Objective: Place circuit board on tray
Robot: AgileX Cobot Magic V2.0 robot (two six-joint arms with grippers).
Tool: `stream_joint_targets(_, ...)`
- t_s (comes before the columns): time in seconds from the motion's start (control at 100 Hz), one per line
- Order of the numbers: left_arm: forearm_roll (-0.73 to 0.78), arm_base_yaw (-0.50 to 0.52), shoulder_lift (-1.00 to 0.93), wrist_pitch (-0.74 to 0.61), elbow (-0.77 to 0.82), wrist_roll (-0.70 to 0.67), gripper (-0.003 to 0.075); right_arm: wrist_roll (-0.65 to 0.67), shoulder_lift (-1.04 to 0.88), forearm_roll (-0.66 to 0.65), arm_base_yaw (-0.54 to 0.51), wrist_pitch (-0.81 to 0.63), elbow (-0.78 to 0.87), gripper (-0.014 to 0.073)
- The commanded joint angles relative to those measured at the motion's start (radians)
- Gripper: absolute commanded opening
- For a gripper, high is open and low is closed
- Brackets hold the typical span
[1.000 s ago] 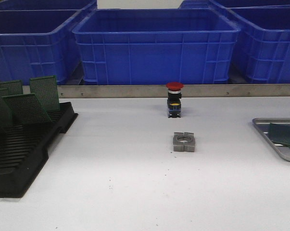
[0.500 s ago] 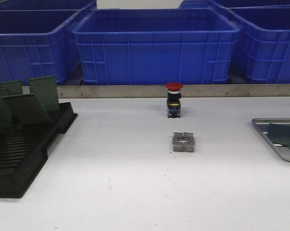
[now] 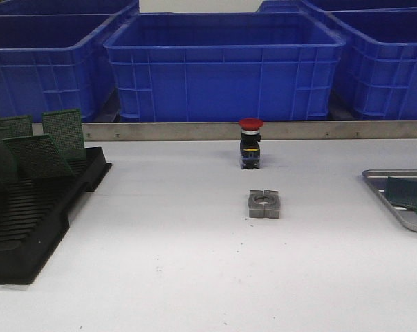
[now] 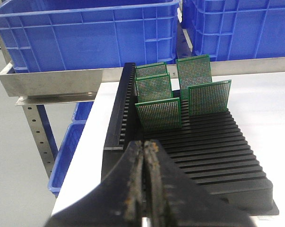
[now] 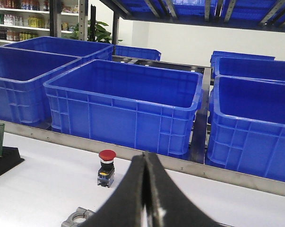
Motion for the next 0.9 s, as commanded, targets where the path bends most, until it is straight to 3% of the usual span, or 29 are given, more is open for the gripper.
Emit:
stream_joint_targets(0.0, -0.002, -0.006, -0.034, -0.072, 0.030, -0.009, -0.0017, -0.004, 0.010, 0.016, 0.001, -0.036, -0.026, -0.0060)
stream_joint_targets(0.77, -0.002, -0.006, -0.034, -0.072, 0.030, -0.009, -0.0017, -0.004, 0.010, 0.016, 0.001, -0.036, -0.026, -0.0060)
stream_joint_targets(0.89, -0.002, -0.006, -0.034, -0.072, 0.030, -0.009, -0.0017, -0.004, 0.010, 0.016, -0.002, -0.108, -0.025, -0.0060)
